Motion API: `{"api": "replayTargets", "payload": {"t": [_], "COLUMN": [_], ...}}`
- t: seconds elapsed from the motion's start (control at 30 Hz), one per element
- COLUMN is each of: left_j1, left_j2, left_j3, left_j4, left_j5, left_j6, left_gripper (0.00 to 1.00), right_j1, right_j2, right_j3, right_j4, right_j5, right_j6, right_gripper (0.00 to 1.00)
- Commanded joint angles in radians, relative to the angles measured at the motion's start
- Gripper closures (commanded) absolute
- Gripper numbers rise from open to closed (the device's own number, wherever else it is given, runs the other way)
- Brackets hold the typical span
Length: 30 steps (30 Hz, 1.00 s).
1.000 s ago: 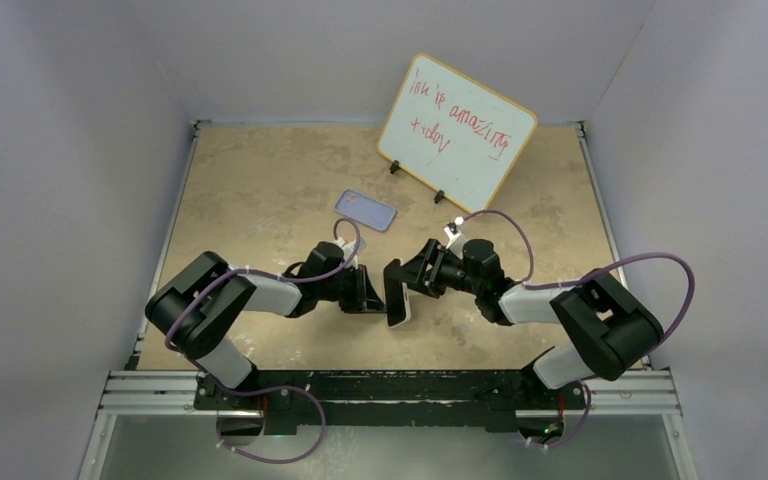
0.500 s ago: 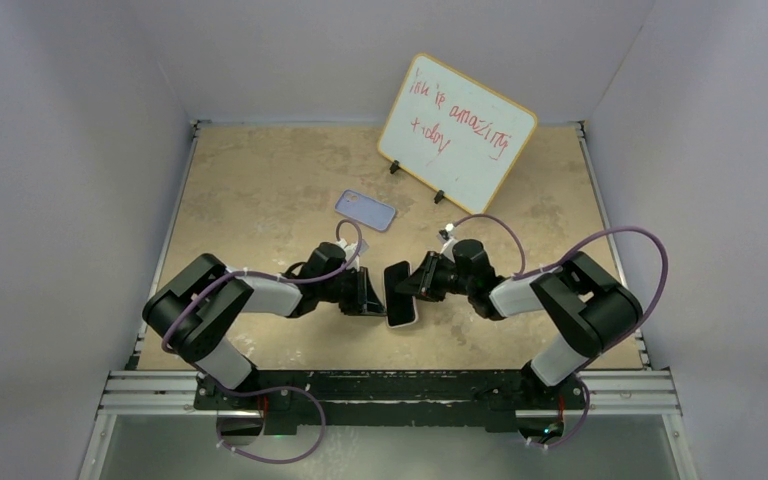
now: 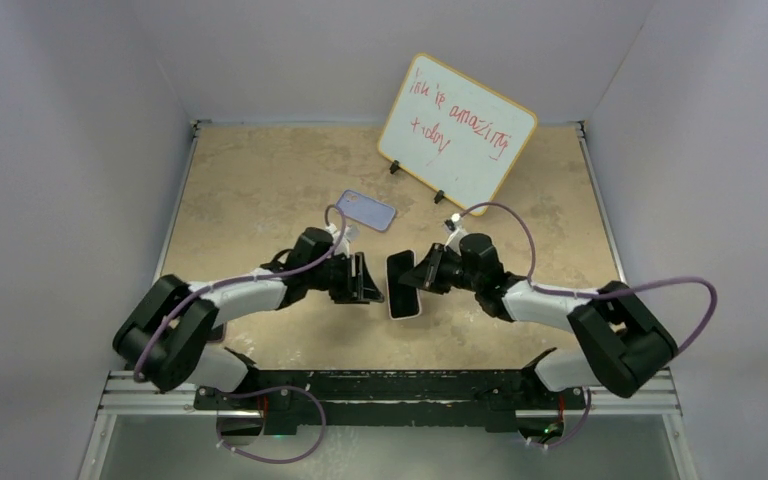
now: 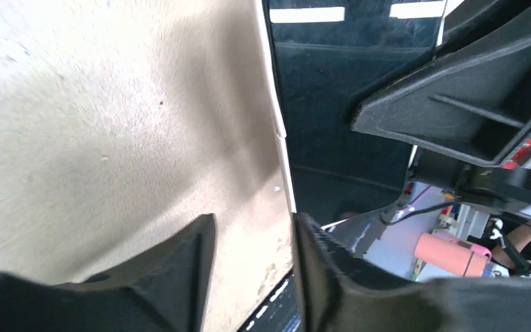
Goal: Put the phone into the phone case
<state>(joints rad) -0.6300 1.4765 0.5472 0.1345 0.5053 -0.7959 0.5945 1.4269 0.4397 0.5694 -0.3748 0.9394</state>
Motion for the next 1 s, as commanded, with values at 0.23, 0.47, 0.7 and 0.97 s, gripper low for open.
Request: {"api": "replayTargets", "payload": {"t": [0.23, 0.47, 0.7, 0.97], "left_j1": [0.095, 0.095, 0.093, 0.086], "left_j2": [-0.334, -0.348, -0.337, -0.281], "left_j3": [0.017, -0.032, -0.073, -0.103], "left_j4": [0.183, 0.356, 0.557, 0.740], "left_j5": [0.343, 0.388, 0.379, 0.367], "left_j6": [-0.085, -0.161, -0.298, -0.405], "left_gripper": [0.30, 0.28, 0.35, 0.47], "right_j1": [0.001, 0.002, 0.005, 0.027], "right_j2": [-0.321, -0.375, -0.356, -0.330], "right_j3": [-0.009, -0.023, -0.018, -0.047], "right_j4": [0.293, 0.444, 0.491, 0.511], "right_j5": [-0.055, -0.102, -0.144, -0.120], "right_j6": [0.141, 0.245, 0.269, 0.279], "right_gripper": [1.00, 1.00, 1.00, 1.00]}}
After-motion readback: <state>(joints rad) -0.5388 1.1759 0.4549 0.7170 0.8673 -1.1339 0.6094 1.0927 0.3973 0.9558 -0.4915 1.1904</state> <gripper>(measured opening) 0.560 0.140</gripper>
